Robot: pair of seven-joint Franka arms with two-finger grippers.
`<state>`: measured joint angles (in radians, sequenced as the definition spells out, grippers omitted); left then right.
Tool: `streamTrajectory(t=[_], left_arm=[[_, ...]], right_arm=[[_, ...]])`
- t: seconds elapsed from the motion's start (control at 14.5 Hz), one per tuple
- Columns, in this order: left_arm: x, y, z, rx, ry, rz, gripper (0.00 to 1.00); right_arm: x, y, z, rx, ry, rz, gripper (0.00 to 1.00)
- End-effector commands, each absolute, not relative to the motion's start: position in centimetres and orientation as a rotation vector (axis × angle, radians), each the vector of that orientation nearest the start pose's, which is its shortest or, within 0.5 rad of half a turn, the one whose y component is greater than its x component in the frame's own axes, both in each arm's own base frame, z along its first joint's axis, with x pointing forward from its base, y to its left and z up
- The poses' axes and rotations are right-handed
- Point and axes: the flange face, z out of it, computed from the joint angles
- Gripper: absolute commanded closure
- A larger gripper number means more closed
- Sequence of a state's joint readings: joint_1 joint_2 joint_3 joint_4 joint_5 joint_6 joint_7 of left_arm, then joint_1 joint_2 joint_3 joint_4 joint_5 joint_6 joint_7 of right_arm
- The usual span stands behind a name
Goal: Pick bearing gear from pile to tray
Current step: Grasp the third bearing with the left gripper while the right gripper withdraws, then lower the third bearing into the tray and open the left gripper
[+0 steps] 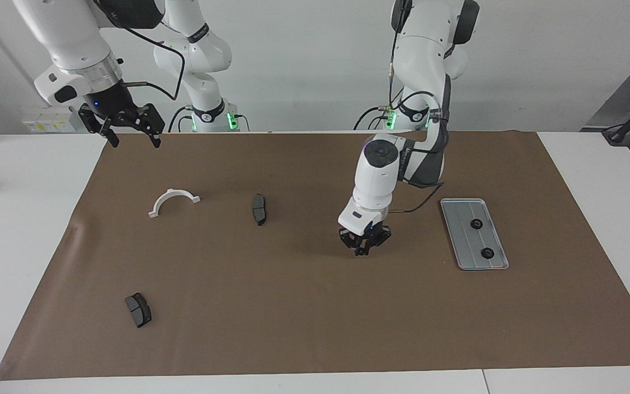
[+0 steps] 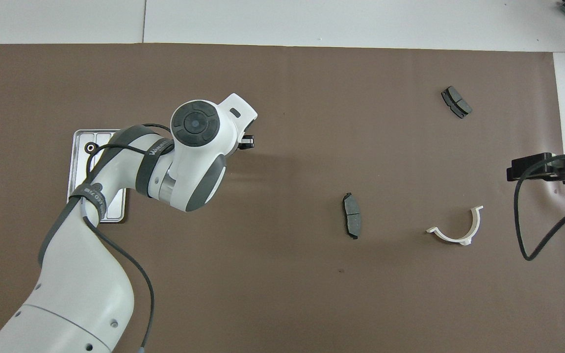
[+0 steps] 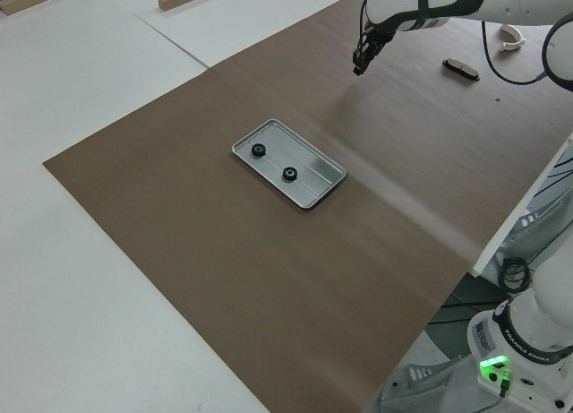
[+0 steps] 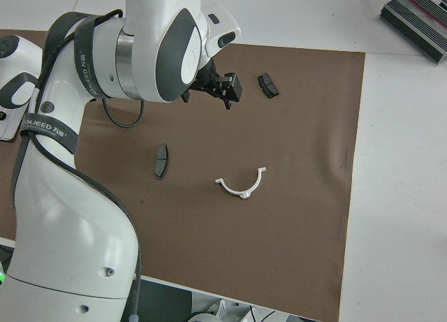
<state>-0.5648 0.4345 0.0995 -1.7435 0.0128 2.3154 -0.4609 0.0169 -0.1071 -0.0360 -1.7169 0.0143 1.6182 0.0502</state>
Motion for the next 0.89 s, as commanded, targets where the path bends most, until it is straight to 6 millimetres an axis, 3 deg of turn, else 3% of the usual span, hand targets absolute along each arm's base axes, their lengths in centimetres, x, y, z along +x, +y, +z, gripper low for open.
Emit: streamTrajectory(t=[0.0,0.28,0.41,0.62,0.83], left_arm=[[56.6,-23.0,36.3,-3.143,0.126,-0.169,1.0],[54.8,-13.4,36.4,-3.138,0.059,-0.117,1.0],[55.0,-9.2,36.0,-3.136,0.001,-0.116,1.0],[55.5,-5.1,35.5,-3.132,0.02,-0.177,1.0],[54.7,-2.2,33.7,-3.123,0.016,-0.275,1.0]], right_arm=[[52.7,-1.5,62.0,-3.143,0.103,-0.029,0.0],[52.7,-0.9,61.9,-3.141,0.094,-0.017,0.0],[52.6,-1.2,61.8,-3.14,0.108,-0.007,0.0],[52.7,-1.1,61.7,-3.137,0.123,-0.019,0.0],[52.9,-1.4,61.7,-3.121,0.199,-0.006,0.0]])
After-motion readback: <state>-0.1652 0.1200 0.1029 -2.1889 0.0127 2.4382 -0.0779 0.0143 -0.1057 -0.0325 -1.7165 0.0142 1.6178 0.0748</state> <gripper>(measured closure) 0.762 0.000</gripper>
